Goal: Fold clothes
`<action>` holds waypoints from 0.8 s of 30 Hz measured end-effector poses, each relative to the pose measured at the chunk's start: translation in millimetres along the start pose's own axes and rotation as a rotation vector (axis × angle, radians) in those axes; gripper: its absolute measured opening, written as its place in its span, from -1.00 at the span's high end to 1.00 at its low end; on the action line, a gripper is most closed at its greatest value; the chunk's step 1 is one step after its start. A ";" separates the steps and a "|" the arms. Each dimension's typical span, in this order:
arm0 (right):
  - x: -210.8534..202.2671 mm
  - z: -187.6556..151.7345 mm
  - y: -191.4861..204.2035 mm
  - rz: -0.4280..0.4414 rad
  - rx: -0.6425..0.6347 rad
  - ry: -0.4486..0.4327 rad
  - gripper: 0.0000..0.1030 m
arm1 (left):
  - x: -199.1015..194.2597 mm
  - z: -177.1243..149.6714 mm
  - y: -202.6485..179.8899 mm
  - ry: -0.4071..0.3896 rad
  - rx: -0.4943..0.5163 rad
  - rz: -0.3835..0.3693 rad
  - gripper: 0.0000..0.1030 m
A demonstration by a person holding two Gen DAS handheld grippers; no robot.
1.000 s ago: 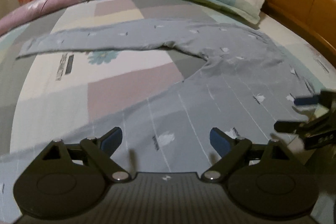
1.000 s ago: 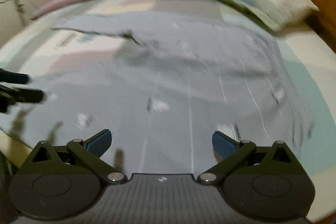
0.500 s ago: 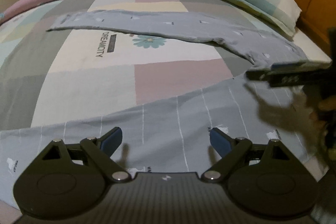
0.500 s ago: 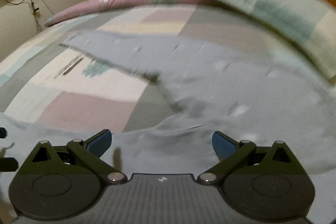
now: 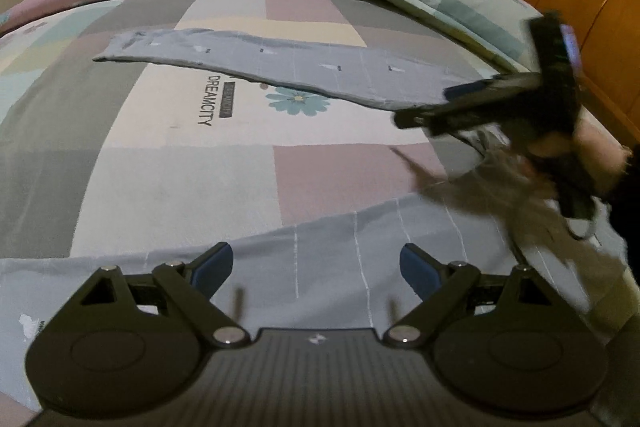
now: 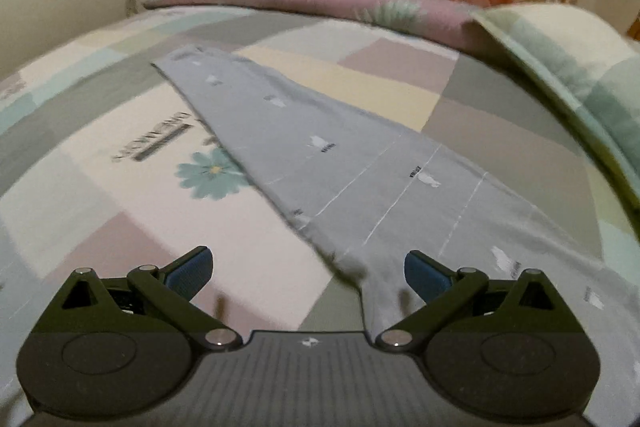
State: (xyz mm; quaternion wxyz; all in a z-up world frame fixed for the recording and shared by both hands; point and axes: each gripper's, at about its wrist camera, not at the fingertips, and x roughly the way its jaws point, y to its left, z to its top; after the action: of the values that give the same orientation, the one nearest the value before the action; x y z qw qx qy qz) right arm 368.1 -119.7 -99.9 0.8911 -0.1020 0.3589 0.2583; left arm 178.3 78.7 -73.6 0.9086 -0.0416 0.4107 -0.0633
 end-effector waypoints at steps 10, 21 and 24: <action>-26.8 -9.3 6.1 0.211 0.025 0.067 -1.00 | -11.8 5.2 -0.2 -0.002 0.002 -0.029 -0.76; -147.7 -76.6 28.0 -0.046 -0.074 0.052 -1.00 | -58.5 25.4 54.1 0.037 0.082 -0.041 -0.76; -164.6 -101.0 46.6 -0.060 -0.086 0.059 -1.00 | -72.4 26.3 101.0 0.062 0.040 0.010 -0.76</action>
State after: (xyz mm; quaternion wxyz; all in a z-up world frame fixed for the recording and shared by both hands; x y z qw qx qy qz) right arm 183.8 -181.1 -58.7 0.8823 -0.1585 0.3705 0.2433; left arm 158.9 190.0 -15.5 0.8963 -0.0194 0.4376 -0.0685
